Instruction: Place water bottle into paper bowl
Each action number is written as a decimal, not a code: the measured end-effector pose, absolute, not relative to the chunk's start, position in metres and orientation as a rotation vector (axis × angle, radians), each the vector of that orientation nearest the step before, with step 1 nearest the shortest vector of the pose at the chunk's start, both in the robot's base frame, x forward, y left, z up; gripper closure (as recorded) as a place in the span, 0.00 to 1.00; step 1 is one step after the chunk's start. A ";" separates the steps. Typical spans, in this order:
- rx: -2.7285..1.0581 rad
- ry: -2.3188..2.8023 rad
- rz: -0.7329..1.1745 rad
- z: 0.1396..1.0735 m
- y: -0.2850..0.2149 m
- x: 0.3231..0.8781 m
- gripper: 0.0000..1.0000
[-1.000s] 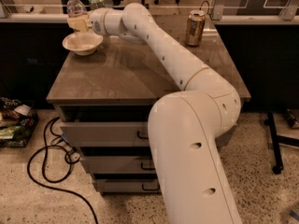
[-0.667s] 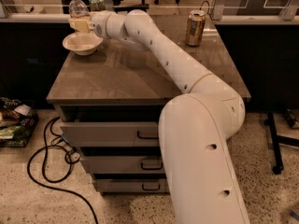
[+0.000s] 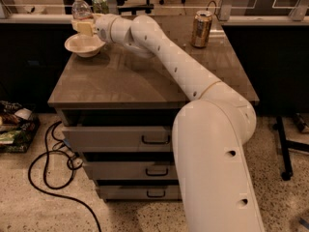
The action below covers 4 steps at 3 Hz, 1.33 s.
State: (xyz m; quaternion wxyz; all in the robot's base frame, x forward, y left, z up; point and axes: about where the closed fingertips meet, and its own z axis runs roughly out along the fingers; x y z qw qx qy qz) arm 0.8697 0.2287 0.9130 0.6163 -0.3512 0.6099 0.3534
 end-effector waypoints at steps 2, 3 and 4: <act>-0.809 1.404 0.814 0.914 0.229 0.870 0.37; -0.812 1.404 0.818 0.914 0.232 0.869 0.13; -0.814 1.403 0.821 0.913 0.235 0.868 0.00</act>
Offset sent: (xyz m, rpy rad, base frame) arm 0.0000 0.0001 0.0010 0.0000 0.0000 0.0001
